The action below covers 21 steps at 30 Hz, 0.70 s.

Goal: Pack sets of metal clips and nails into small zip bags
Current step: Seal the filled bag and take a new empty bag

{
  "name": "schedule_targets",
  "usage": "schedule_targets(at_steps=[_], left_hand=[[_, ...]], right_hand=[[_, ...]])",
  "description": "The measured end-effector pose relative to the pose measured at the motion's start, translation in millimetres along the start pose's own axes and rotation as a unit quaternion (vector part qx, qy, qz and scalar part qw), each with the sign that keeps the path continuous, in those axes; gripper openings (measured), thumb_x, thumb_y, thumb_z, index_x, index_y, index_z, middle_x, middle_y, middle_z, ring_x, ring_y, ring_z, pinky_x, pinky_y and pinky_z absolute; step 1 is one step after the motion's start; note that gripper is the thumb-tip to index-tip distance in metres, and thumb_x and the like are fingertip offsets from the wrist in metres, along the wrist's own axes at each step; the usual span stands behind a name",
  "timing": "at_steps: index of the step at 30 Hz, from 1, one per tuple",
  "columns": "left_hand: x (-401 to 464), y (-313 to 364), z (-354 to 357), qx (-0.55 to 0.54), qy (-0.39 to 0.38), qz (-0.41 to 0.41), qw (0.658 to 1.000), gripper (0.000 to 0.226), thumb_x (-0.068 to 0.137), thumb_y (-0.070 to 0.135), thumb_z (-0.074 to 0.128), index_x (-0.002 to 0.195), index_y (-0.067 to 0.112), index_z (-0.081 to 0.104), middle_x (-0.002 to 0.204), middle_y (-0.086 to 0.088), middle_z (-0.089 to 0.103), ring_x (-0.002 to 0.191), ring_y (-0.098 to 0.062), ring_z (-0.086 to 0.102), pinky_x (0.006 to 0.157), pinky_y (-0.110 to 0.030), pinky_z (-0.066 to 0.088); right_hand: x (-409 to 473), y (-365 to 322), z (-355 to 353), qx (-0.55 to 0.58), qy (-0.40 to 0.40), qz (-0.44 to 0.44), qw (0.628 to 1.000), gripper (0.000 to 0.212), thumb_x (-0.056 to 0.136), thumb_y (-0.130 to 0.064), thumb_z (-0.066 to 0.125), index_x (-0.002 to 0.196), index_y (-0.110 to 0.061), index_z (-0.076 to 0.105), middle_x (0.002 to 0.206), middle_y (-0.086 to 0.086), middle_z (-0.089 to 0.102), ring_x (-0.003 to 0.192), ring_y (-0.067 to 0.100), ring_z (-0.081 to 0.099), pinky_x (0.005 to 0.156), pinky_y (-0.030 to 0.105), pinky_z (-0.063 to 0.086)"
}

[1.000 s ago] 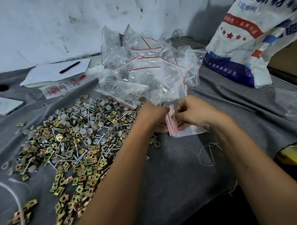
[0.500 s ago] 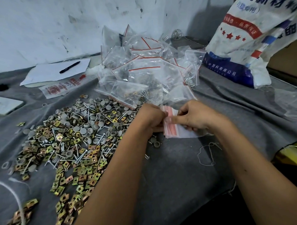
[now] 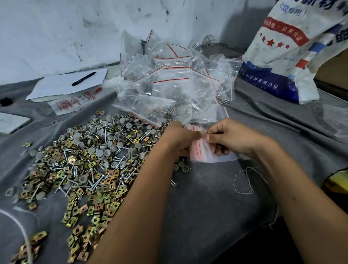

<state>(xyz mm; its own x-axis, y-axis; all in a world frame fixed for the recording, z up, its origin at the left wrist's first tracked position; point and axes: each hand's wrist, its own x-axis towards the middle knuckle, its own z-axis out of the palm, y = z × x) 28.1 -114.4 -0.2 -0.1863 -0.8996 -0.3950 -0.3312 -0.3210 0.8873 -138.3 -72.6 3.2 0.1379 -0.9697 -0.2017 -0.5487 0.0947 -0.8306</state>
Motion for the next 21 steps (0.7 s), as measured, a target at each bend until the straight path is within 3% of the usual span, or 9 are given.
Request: schedule_targets(at_steps=[4, 7, 11, 14, 16, 21], left_hand=[[3, -4, 3, 0.006, 0.034, -0.003, 0.999, 0.037, 0.086, 0.003, 0.08, 0.117, 0.003, 0.061, 0.103, -0.014, 0.074, 0.089, -0.029, 0.074, 0.06, -0.035, 0.061], [3, -4, 4, 0.001, 0.042, 0.001, 0.999, 0.036, 0.085, 0.0, 0.077, 0.117, 0.003, 0.061, 0.103, -0.015, 0.073, 0.088, -0.029, 0.074, 0.054, -0.031, 0.059], [2, -4, 3, -0.005, 0.037, 0.012, 0.999, 0.029, 0.089, 0.012, 0.077, 0.114, 0.007, 0.062, 0.103, -0.012, 0.075, 0.087, -0.025, 0.075, 0.065, -0.035, 0.064], [1, -4, 2, -0.015, 0.032, 0.018, 0.999, 0.037, 0.087, 0.03, 0.083, 0.112, 0.009, 0.065, 0.101, -0.008, 0.077, 0.084, -0.021, 0.075, 0.059, -0.029, 0.061], [2, -3, 3, -0.012, 0.037, 0.011, 0.999, 0.035, 0.088, 0.022, 0.082, 0.113, 0.006, 0.064, 0.103, -0.011, 0.076, 0.084, -0.023, 0.075, 0.054, -0.027, 0.058], [3, -3, 3, 0.016, 0.055, 0.0, 0.998, 0.032, 0.086, 0.002, 0.076, 0.114, 0.004, 0.06, 0.105, -0.016, 0.073, 0.093, -0.029, 0.072, 0.07, -0.037, 0.062]], right_hand=[[-4, -4, -4, 0.028, -0.007, 0.02, 0.999, 0.028, 0.101, -0.002, 0.057, 0.074, -0.008, 0.064, 0.056, 0.004, 0.062, 0.045, 0.008, 0.055, 0.042, 0.019, 0.041], [-3, -4, -2, 0.018, 0.015, 0.019, 1.0, 0.026, 0.097, -0.009, 0.068, 0.071, -0.009, 0.066, 0.056, 0.004, 0.061, 0.043, 0.007, 0.051, 0.04, 0.018, 0.039], [2, -3, 4, 0.027, 0.062, 0.021, 0.997, 0.031, 0.093, -0.021, 0.074, 0.065, -0.011, 0.065, 0.051, 0.0, 0.059, 0.042, 0.008, 0.051, 0.04, 0.019, 0.038], [2, -2, 6, 0.045, 0.041, 0.0, 0.998, 0.03, 0.095, -0.016, 0.072, 0.066, -0.01, 0.064, 0.052, 0.001, 0.059, 0.043, 0.01, 0.05, 0.04, 0.019, 0.04], [0, -1, 4, 0.066, 0.025, -0.004, 0.998, 0.024, 0.094, -0.014, 0.072, 0.072, -0.007, 0.066, 0.054, 0.002, 0.06, 0.045, 0.01, 0.053, 0.042, 0.019, 0.045], [-3, 5, -7, 0.144, -0.02, 0.021, 0.989, 0.022, 0.094, -0.009, 0.07, 0.074, -0.003, 0.064, 0.058, 0.004, 0.057, 0.049, 0.01, 0.058, 0.048, 0.021, 0.054]])
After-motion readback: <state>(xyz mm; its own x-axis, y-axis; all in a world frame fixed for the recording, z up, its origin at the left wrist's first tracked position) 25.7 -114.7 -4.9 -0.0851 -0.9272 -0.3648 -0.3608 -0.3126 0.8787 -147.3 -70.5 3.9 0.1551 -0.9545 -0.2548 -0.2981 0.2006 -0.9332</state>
